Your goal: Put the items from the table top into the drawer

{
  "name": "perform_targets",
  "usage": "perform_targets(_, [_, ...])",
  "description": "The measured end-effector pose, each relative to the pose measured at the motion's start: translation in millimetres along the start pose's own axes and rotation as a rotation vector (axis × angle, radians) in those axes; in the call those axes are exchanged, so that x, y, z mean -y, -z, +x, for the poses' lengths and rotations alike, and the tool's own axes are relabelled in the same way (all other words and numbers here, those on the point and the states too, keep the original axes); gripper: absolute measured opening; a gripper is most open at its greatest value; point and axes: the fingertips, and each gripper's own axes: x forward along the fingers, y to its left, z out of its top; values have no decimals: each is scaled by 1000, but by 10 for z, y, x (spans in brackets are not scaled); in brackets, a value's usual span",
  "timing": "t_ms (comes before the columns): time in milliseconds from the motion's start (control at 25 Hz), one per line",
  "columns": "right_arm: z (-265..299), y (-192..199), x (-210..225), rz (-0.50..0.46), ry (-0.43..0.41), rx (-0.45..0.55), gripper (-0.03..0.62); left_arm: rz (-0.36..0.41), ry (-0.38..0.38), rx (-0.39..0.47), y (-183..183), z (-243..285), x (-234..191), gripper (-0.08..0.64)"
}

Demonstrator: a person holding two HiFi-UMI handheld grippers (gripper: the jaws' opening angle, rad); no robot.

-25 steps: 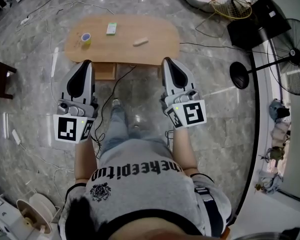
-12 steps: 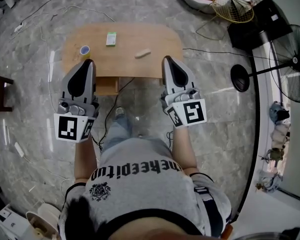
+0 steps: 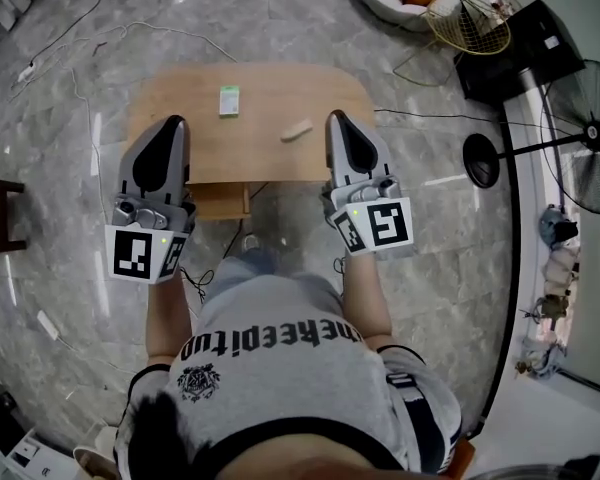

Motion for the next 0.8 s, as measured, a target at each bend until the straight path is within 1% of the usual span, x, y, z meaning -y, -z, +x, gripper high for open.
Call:
perform_targets(200, [338, 145, -41, -14, 0, -34, 2, -3, 37, 11, 122, 163, -269, 14])
perform_targets(400, [536, 408, 28, -26, -10, -106, 2, -26, 30, -2, 319, 295, -413, 14])
perform_targets(600, [633, 961, 169, -2, -21, -227, 2, -35, -9, -32, 579, 411, -515, 14])
perform_targets(800, [730, 1509, 378, 21, -90, -365, 2, -38, -77, -61, 757, 557, -544, 12])
